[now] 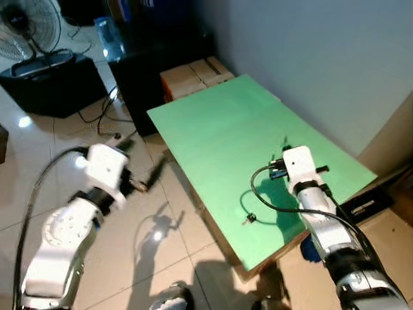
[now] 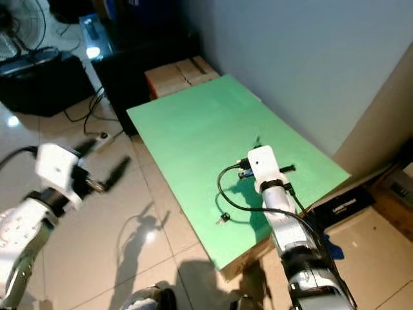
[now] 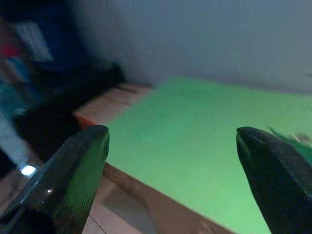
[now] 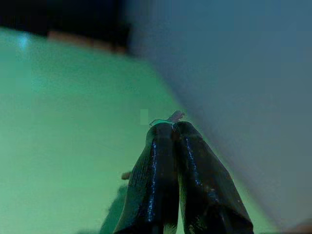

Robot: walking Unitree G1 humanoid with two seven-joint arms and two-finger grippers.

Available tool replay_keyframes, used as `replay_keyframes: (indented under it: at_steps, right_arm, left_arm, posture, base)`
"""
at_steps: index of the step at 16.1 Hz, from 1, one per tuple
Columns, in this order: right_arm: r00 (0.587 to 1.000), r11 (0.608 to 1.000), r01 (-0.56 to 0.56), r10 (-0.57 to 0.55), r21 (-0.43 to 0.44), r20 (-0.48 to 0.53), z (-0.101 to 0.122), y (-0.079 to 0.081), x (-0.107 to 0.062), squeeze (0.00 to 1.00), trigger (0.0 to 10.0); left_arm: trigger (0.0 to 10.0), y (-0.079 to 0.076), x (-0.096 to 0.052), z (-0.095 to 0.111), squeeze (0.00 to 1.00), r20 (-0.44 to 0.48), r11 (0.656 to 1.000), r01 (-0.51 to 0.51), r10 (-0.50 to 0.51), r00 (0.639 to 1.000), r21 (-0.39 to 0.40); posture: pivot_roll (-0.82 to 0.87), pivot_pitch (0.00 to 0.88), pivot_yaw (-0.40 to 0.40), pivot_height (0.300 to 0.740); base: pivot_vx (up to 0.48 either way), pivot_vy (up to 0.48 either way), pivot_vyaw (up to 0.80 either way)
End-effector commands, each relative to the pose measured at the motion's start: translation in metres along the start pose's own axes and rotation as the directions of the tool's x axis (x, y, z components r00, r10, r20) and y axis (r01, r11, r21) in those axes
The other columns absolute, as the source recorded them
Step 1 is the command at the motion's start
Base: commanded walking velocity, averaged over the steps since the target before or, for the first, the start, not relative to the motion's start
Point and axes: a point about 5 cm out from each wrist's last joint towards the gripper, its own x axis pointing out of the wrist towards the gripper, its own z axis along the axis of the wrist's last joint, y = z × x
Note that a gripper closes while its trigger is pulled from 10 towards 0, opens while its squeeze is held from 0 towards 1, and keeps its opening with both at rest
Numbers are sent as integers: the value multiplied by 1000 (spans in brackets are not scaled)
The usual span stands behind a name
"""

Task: Hang keys on a hook

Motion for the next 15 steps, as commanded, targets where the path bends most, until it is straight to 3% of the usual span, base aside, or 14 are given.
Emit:
replay_keyframes:
  at_steps: [1,3,5,13,15]
  right_arm:
    - [997,1000,20,-18,-20,81,11,-1,-2,0,0]
    - [980,998,48,-38,-44,195,25,-2,-11,0,0]
    - [960,996,73,-54,-58,276,36,-4,-19,0,0]
    - [875,983,140,-66,-120,480,72,-5,-34,0,0]
    - [864,971,157,-47,-180,502,78,0,-37,0,0]
  left_arm:
    - [10000,10,-1,4,0,38,998,-65,65,997,-15]
    - [10000,18,0,9,0,86,990,-134,137,987,-36]
    - [10000,18,2,11,0,104,990,-133,136,985,-37]
    - [10000,-2,13,28,0,205,999,0,8,979,-40]
    - [10000,-4,15,28,0,209,999,10,0,978,-47]
  posture:
    - [45,19,88,740]
    - [36,4,86,740]
    - [34,2,87,740]
    - [15,0,93,740]
    - [15,0,93,740]
  base:
    - [0,0,0]
    - [0,0,0]
    - [0,0,0]
    - [0,0,0]
    - [0,0,0]
